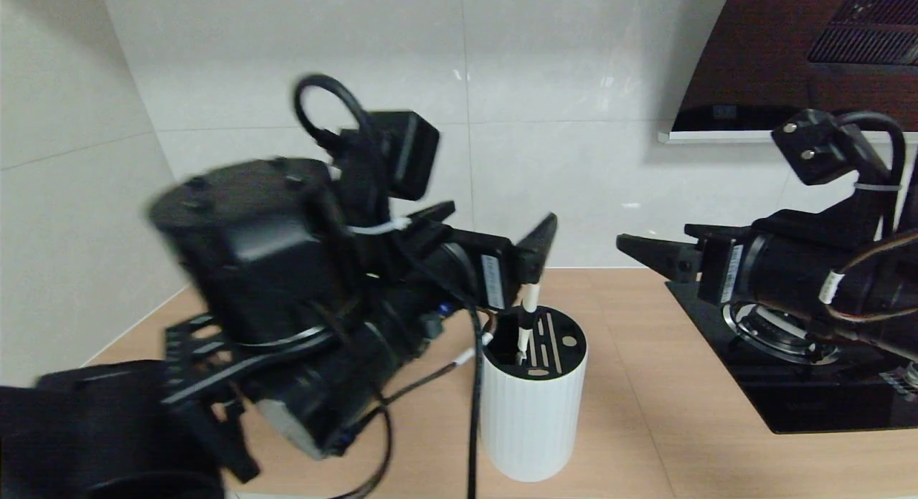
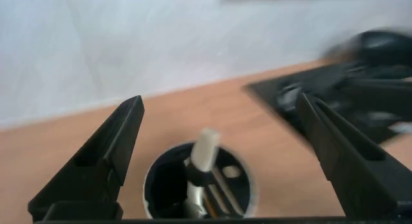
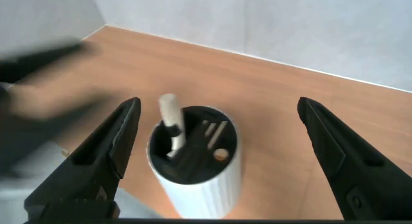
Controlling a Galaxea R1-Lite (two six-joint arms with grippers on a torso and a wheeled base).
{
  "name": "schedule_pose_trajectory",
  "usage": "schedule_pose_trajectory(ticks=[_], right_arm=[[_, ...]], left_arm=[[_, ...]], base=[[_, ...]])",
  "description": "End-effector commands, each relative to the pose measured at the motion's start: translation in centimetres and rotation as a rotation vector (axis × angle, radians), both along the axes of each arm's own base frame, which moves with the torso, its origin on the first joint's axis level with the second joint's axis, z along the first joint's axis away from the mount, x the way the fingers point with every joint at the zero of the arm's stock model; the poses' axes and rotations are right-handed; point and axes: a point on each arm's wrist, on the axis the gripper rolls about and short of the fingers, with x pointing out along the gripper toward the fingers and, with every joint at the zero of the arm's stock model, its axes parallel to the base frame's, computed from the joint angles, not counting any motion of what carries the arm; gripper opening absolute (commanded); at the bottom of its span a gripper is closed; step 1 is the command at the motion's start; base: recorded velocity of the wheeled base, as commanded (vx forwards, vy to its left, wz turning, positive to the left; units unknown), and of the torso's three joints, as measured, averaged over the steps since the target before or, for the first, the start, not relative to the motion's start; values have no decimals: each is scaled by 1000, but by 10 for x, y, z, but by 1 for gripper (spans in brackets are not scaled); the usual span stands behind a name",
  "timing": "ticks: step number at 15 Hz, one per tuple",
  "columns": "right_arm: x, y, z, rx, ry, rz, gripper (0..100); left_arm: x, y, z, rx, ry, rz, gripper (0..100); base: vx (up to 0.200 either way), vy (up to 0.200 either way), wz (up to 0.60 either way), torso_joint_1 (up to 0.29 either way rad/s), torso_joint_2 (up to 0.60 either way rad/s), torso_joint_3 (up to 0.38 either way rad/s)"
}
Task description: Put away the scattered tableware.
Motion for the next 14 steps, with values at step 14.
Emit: schedule_pose_trajectory(ticks=[14], right_arm=[[-236,-140,-97,58,-276,-438,100]], left_arm=[[-256,242,-53,66,-198,480,100]], base=[[0,0,0,0,0,0]])
